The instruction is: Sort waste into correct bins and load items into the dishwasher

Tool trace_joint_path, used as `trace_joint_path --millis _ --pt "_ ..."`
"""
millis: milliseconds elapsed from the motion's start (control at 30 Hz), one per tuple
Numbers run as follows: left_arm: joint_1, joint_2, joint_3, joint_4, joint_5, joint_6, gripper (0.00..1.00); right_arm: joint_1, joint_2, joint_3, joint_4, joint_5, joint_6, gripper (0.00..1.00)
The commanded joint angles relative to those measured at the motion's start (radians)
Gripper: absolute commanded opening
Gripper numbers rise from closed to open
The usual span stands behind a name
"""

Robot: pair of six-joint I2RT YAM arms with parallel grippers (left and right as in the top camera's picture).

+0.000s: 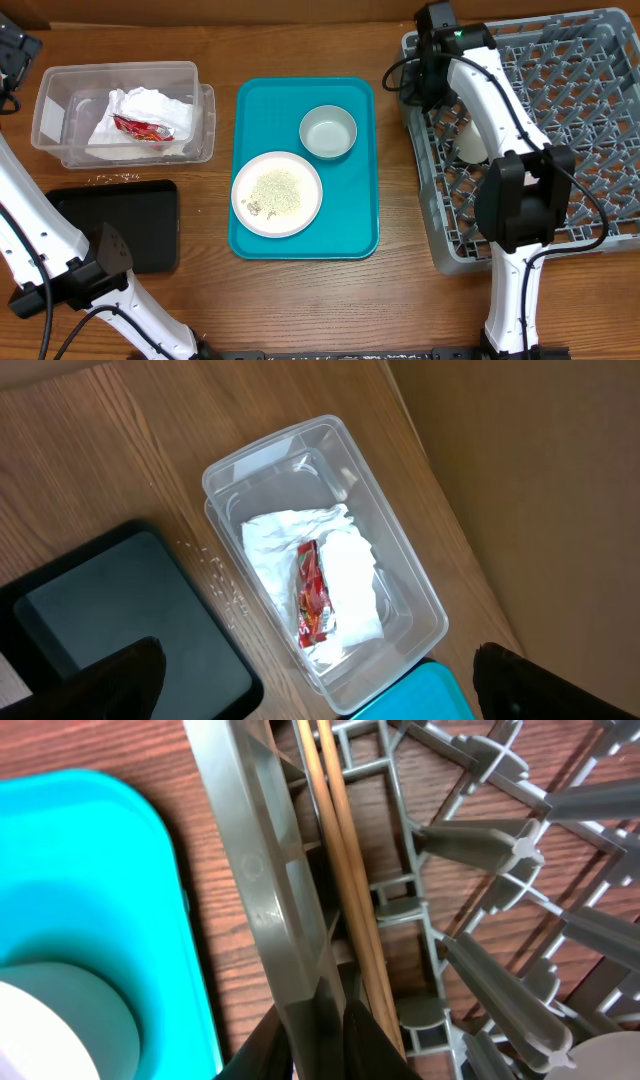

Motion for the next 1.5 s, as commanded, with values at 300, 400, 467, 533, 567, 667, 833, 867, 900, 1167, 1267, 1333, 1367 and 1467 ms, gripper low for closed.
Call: trace_joint_path --millis 300,400,467,533,567,667,833,867,900,1167,1267,1333,1367,1467 --pt "-0.006 0.014 0.000 -0.002 -0.010 0.022 1.00 -0.045 0.005 -0.006 0.024 -0.003 0.109 0.20" --pt "-0.006 0.014 0.000 -0.002 -0.010 0.022 1.00 -0.045 0.002 0.005 0.014 -0.014 0.108 0.20" --pt "-0.006 0.014 0.000 -0.002 -0.010 0.022 1.00 -0.046 -0.007 0.032 -0.010 -0.042 0.108 0.20" --pt "-0.006 0.014 0.000 -0.002 -0.010 0.022 1.00 -0.048 -0.024 0.077 -0.050 -0.051 0.108 0.21" --pt "-0.006 0.014 0.000 -0.002 -0.010 0.022 1.00 -0.050 -0.035 0.106 -0.076 -0.052 0.108 0.24" --pt "-0.006 0.014 0.000 -0.002 -0.010 0.022 1.00 -0.053 -0.069 0.212 -0.173 -0.051 0.107 0.52" --pt "-0.006 0.014 0.000 -0.002 -0.010 0.022 1.00 -0.053 -0.132 0.437 -0.383 -0.052 0.105 0.89" --pt "-0.006 0.014 0.000 -0.002 -0.010 0.022 1.00 -0.053 -0.143 0.478 -0.417 -0.054 0.105 1.00" --pt "-0.006 0.014 0.000 -0.002 -0.010 0.022 1.00 -0.053 -0.155 0.523 -0.454 -0.063 0.105 1.00" --pt "-0.006 0.014 0.000 -0.002 -0.010 0.022 1.00 -0.053 -0.257 0.612 -0.495 -0.355 0.105 1.00" --pt "-0.006 0.014 0.000 -0.002 -0.010 0.022 1.00 -0.048 -0.265 0.609 -0.495 -0.541 0.104 1.00" --pt "-0.006 0.014 0.000 -0.002 -0.010 0.022 1.00 -0.034 -0.265 0.609 -0.495 -0.633 0.104 1.00" --pt "-0.006 0.014 0.000 -0.002 -0.010 0.022 1.00 -0.024 -0.265 0.609 -0.495 -0.644 0.104 1.00" --pt "-0.006 0.014 0.000 -0.002 -0.010 0.022 1.00 -0.007 -0.267 0.609 -0.495 -0.639 0.100 1.00"
